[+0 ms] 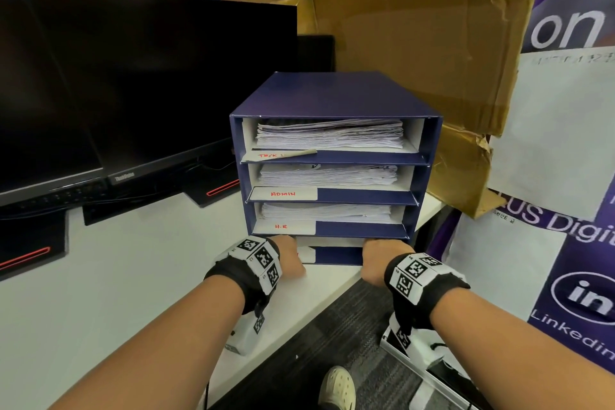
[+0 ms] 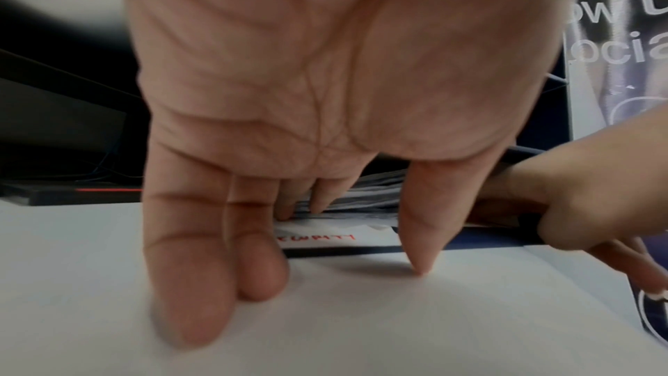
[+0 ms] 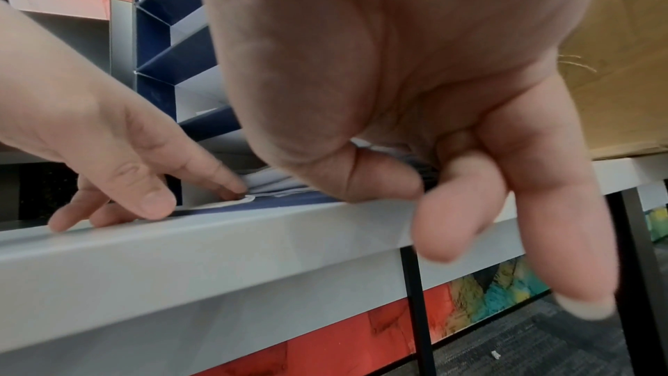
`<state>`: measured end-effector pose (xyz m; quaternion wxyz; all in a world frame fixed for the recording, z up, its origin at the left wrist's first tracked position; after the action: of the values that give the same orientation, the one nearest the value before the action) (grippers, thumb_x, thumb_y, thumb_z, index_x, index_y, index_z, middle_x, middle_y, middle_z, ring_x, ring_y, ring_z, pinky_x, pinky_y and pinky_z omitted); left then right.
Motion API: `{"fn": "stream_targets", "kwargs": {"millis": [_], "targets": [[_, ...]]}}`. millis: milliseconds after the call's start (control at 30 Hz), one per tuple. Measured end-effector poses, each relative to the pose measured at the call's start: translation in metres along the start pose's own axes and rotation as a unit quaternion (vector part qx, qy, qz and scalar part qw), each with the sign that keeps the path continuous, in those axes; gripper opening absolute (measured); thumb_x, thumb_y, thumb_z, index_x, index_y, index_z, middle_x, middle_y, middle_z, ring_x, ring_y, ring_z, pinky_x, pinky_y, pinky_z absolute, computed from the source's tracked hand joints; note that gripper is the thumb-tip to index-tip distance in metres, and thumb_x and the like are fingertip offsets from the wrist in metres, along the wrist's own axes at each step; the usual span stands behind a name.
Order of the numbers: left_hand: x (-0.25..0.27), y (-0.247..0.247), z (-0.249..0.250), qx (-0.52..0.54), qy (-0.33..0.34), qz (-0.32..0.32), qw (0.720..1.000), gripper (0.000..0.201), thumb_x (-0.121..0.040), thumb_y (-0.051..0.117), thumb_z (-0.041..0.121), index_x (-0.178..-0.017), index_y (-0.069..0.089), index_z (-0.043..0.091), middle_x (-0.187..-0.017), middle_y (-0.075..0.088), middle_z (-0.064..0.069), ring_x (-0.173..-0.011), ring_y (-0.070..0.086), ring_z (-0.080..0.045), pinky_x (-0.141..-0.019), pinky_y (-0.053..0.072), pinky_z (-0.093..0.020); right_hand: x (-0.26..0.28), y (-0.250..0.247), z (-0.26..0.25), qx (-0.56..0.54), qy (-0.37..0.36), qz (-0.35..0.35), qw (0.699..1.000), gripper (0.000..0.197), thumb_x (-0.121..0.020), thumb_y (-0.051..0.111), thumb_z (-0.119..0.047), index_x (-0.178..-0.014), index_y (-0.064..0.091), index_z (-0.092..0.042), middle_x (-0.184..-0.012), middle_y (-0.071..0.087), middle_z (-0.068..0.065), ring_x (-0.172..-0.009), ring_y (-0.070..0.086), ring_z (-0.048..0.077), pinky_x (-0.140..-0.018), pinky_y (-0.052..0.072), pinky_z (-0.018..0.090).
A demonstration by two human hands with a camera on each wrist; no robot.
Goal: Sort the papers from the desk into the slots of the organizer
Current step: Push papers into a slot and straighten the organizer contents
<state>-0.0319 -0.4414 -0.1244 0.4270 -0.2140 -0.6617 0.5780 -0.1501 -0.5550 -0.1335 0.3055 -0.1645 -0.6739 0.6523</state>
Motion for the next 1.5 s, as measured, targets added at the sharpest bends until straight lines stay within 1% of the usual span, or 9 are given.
{"fn": "stream_targets", "kwargs": {"millis": [233,433,667,900,1033,1167,1267,1367,1500], "targets": [[-0.007,0.002,0.003,-0.008,-0.01,0.009,1.0,0.045,-0.092,0.053,0.038,-0.13,0.05,0.014,-0.128,0.057,-0.006,-0.116,0.055,-0.023,-0.094,0.042,-0.028,-0.007,0.003,0.002,-0.039,0.026,-0.017,0.999,0.013,-0.09,0.047,-0.023,-0.089,0.058,-0.016,-0.095,0.063,0.004,-0.097,0.062,0.024,-0.086,0.053,0.031],[-0.008,0.001,0.001,0.017,-0.02,0.003,1.0,0.048,-0.093,0.051,0.038,-0.134,0.048,0.012,-0.132,0.054,-0.007,-0.12,0.052,-0.023,-0.095,0.041,-0.027,-0.01,0.004,0.008,-0.01,0.042,-0.009,0.999,0.019,-0.08,0.057,-0.027,-0.095,0.06,-0.016,-0.103,0.064,0.002,-0.094,0.063,0.023,-0.084,0.056,0.035],[-0.016,0.003,-0.001,0.052,-0.033,0.008,0.998,0.06,-0.093,0.047,0.046,-0.143,0.036,0.015,-0.144,0.043,-0.008,-0.132,0.042,-0.025,-0.108,0.032,-0.03,-0.012,0.006,0.008,0.001,0.053,-0.009,0.999,0.029,-0.079,0.06,-0.027,-0.106,0.062,-0.016,-0.105,0.063,0.002,-0.096,0.063,0.023,-0.084,0.055,0.035],[-0.014,0.004,-0.002,0.04,-0.016,0.021,0.999,0.059,-0.091,0.05,0.048,-0.142,0.037,0.019,-0.14,0.046,-0.004,-0.128,0.045,-0.024,-0.108,0.037,-0.033,-0.014,0.0,-0.003,0.068,0.034,0.037,0.996,0.031,-0.079,0.061,-0.03,-0.108,0.062,-0.019,-0.111,0.062,0.002,-0.104,0.059,0.025,-0.077,0.049,0.034],[-0.011,0.005,-0.003,0.037,-0.012,0.01,0.999,0.059,-0.09,0.051,0.047,-0.141,0.037,0.021,-0.139,0.048,-0.003,-0.126,0.046,-0.023,-0.106,0.039,-0.033,-0.021,0.007,-0.002,0.014,0.003,0.024,1.0,0.051,-0.072,0.062,-0.027,-0.121,0.053,-0.017,-0.124,0.057,0.006,-0.113,0.056,0.028,-0.094,0.05,0.039],[-0.005,0.005,-0.005,0.013,-0.003,-0.008,1.0,0.061,-0.088,0.054,0.047,-0.14,0.036,0.021,-0.138,0.048,-0.003,-0.124,0.048,-0.023,-0.1,0.04,-0.03,-0.026,0.019,0.002,-0.032,-0.002,0.007,0.999,0.084,-0.068,0.064,-0.028,-0.144,0.029,-0.022,-0.15,0.032,0.008,-0.137,0.034,0.032,-0.111,0.036,0.042],[0.006,0.006,-0.008,0.018,-0.006,-0.042,0.999,0.068,-0.088,0.054,0.048,-0.146,0.029,0.023,-0.144,0.041,-0.002,-0.123,0.049,-0.022,-0.099,0.042,-0.029,-0.023,0.021,0.002,-0.02,0.004,0.036,0.999,0.091,-0.066,0.064,-0.035,-0.147,0.023,-0.023,-0.152,0.027,0.006,-0.14,0.026,0.032,-0.116,0.027,0.043],[0.02,0.008,-0.01,0.028,-0.009,-0.068,0.997,0.071,-0.09,0.053,0.049,-0.149,0.023,0.024,-0.149,0.035,-0.001,-0.117,0.055,-0.023,-0.086,0.043,-0.027,-0.015,0.023,-0.001,0.0,0.016,0.054,0.998,0.092,-0.069,0.061,-0.041,-0.148,0.019,-0.021,-0.152,0.026,0.007,-0.141,0.022,0.033,-0.119,0.016,0.045],[0.035,0.008,-0.006,0.025,0.004,-0.067,0.997,0.071,-0.091,0.053,0.048,-0.15,0.022,0.022,-0.151,0.033,-0.002,-0.119,0.054,-0.023,-0.082,0.042,-0.026,0.001,0.023,-0.005,-0.001,0.02,0.046,0.999,0.087,-0.073,0.057,-0.037,-0.148,0.02,-0.018,-0.15,0.031,0.009,-0.14,0.026,0.032,-0.118,0.017,0.044]]}}
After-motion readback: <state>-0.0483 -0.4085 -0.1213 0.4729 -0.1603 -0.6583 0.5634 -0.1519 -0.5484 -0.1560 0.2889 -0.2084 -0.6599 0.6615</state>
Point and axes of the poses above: each hand's wrist, its own x-axis away from the middle knuckle, its own y-axis out of the palm, z = x × y, the point moved 10 cm from there along -x, towards the middle knuckle
